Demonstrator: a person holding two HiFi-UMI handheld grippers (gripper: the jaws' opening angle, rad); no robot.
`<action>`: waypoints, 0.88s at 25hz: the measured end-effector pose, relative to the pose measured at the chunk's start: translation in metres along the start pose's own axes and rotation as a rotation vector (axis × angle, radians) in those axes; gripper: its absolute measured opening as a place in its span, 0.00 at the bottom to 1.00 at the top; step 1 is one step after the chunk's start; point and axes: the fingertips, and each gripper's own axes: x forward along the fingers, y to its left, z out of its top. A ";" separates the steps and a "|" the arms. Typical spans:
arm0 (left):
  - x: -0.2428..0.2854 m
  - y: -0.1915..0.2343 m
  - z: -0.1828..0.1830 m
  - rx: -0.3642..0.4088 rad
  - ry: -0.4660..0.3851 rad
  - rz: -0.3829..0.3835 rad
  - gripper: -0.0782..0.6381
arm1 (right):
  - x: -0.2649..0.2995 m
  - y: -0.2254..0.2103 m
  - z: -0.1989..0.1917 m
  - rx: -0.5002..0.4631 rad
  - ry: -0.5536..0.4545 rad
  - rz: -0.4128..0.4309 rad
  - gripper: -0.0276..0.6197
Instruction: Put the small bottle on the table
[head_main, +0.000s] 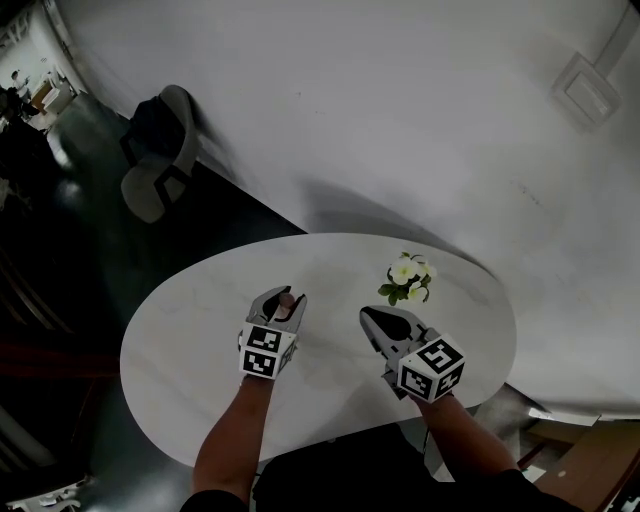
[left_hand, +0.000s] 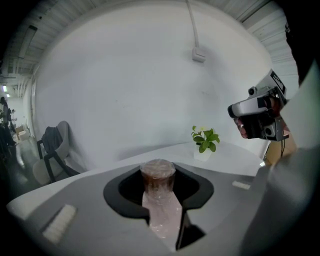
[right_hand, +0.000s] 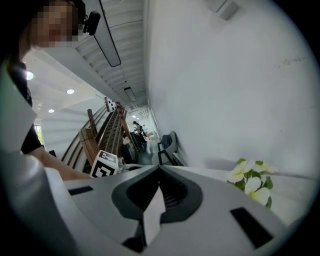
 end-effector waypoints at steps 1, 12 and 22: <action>0.001 0.000 -0.003 0.003 0.005 -0.002 0.30 | 0.000 0.000 -0.001 0.002 0.001 0.000 0.06; 0.007 0.005 -0.023 0.026 0.055 0.006 0.31 | 0.000 -0.003 -0.008 0.014 0.013 -0.004 0.06; 0.004 0.003 -0.036 0.067 0.089 0.000 0.31 | 0.001 0.002 -0.009 0.017 0.013 -0.002 0.06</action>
